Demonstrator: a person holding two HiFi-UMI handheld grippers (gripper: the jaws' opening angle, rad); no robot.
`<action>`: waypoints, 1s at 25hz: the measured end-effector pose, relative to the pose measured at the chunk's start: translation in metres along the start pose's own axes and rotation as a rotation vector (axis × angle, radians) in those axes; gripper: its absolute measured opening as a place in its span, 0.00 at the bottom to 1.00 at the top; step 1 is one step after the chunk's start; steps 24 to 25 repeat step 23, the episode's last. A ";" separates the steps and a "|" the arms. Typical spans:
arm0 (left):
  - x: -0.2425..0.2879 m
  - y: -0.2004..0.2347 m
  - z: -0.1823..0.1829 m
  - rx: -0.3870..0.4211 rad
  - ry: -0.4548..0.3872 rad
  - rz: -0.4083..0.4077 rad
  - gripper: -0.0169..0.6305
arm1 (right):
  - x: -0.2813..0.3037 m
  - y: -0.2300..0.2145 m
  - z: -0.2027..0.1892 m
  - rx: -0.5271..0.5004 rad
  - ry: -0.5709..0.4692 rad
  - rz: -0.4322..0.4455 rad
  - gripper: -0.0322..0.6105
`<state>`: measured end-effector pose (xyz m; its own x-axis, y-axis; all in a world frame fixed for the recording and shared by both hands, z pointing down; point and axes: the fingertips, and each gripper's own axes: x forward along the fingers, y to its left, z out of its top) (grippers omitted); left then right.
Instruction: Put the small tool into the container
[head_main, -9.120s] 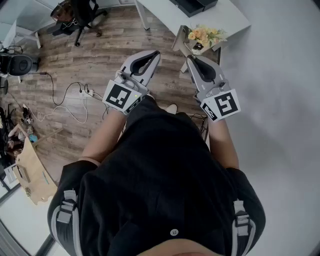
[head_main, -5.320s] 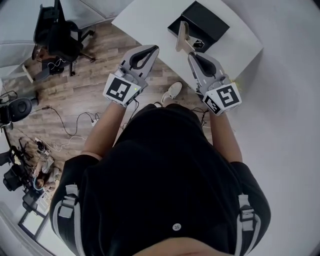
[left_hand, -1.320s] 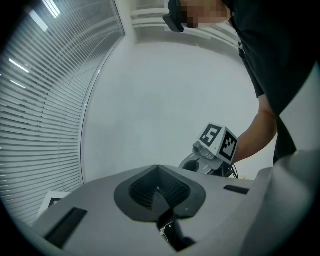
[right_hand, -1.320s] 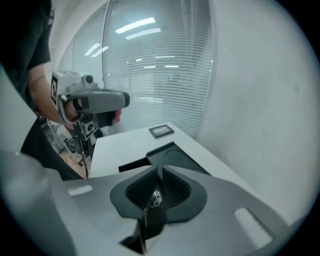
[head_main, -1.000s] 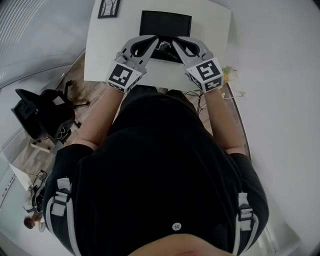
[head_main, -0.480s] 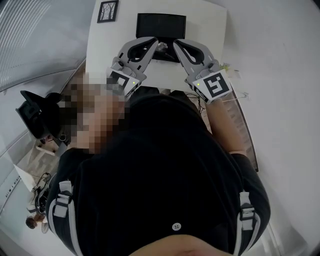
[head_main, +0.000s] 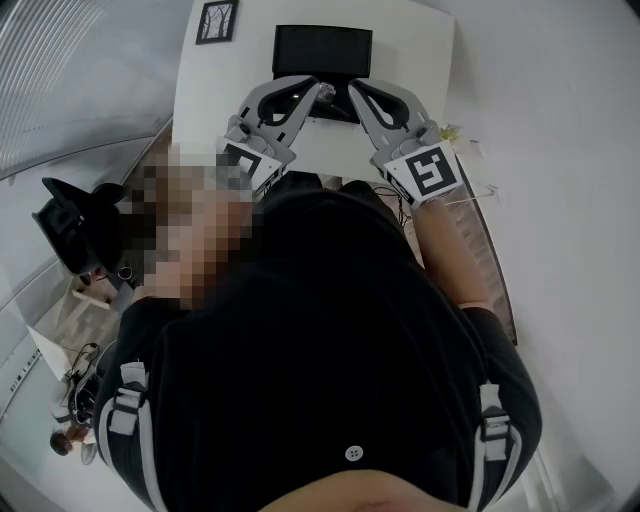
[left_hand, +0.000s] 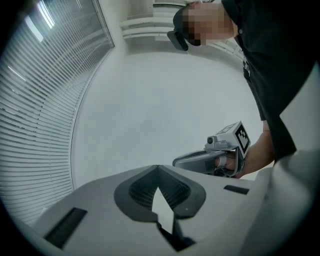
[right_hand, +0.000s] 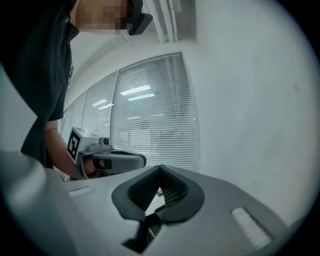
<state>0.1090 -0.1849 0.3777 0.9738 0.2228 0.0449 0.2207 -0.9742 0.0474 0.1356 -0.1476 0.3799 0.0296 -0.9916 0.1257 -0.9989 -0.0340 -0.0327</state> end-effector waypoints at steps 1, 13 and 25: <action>-0.001 0.001 -0.001 0.002 0.007 0.003 0.04 | 0.000 0.001 0.000 0.003 0.000 0.000 0.07; -0.010 0.003 -0.002 -0.002 0.013 0.024 0.04 | 0.001 0.003 0.003 0.009 -0.019 0.006 0.07; -0.009 0.006 -0.002 -0.006 0.018 0.029 0.04 | 0.003 0.003 0.003 0.006 -0.016 0.015 0.07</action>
